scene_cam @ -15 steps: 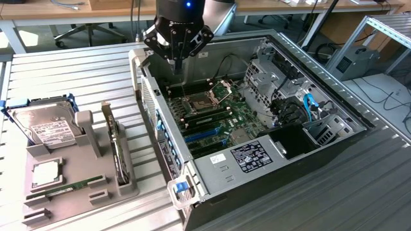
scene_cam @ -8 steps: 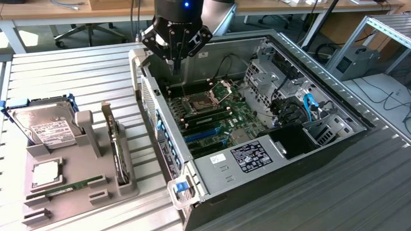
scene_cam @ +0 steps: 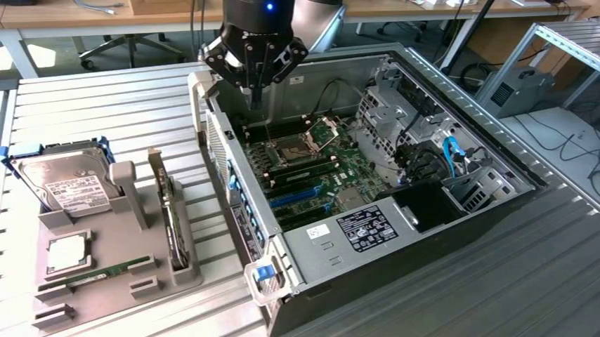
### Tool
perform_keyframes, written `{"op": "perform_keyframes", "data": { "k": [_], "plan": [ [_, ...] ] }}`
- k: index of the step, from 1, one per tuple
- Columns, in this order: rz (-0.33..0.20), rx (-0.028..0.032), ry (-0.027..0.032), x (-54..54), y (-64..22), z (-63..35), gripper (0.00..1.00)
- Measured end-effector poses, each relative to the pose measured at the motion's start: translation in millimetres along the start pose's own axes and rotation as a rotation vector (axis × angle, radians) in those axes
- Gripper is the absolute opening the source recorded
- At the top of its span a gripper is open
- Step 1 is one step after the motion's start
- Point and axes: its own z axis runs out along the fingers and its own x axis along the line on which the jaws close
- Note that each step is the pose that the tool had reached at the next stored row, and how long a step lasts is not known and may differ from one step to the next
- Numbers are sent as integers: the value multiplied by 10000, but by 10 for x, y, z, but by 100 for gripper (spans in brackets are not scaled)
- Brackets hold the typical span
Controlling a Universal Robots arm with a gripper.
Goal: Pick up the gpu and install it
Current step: 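Reach for the gpu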
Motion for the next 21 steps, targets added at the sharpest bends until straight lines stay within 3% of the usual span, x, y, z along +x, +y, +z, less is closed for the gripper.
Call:
{"op": "perform_keyframes", "data": {
  "k": [21],
  "plan": [
    [1,4,0,70,-5,-2,11]
  ]
}}
